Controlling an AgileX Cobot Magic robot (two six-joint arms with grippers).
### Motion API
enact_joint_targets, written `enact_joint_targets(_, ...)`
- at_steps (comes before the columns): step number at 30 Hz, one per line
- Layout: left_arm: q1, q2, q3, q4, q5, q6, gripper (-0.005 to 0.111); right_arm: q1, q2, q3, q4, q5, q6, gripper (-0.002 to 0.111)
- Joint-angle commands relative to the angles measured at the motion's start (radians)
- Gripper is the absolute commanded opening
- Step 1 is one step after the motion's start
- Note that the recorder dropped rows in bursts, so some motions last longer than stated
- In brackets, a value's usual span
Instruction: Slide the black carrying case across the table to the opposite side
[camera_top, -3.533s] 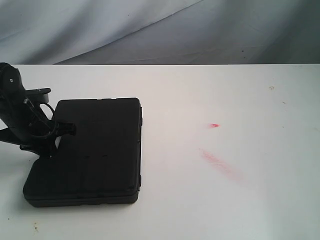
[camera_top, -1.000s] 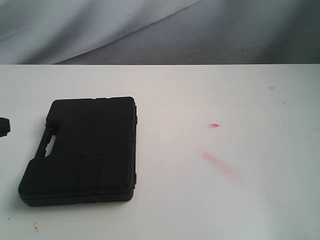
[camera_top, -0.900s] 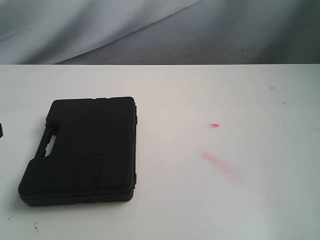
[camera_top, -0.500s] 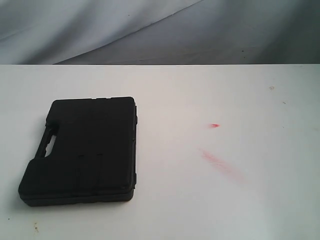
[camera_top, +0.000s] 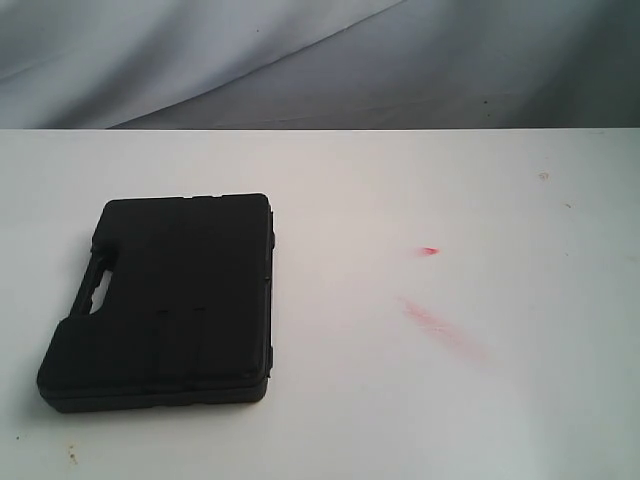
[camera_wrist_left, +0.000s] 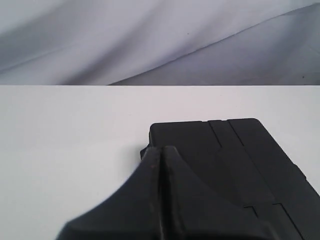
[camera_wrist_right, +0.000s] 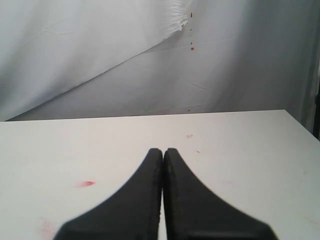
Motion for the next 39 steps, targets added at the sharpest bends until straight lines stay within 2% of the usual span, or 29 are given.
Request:
enact_joint_targets(1,-0.005,-0.054,0.008,0.04,-0.005,-0.007,0.0,-0.008,-0.006,0.004,-0.009,-0.003,-0.002,0.0)
enact_joint_targets(26,-0.005,-0.364,0.203,0.04,-0.063,-0.01,0.0,-0.008,-0.006,0.004,-0.009,-0.003,-0.002,0.0)
enact_joint_targets(39,-0.005,-0.364,0.22,0.04,-0.073,-0.01,0.0,-0.008,-0.006,0.004,-0.009,-0.003,-0.002,0.0)
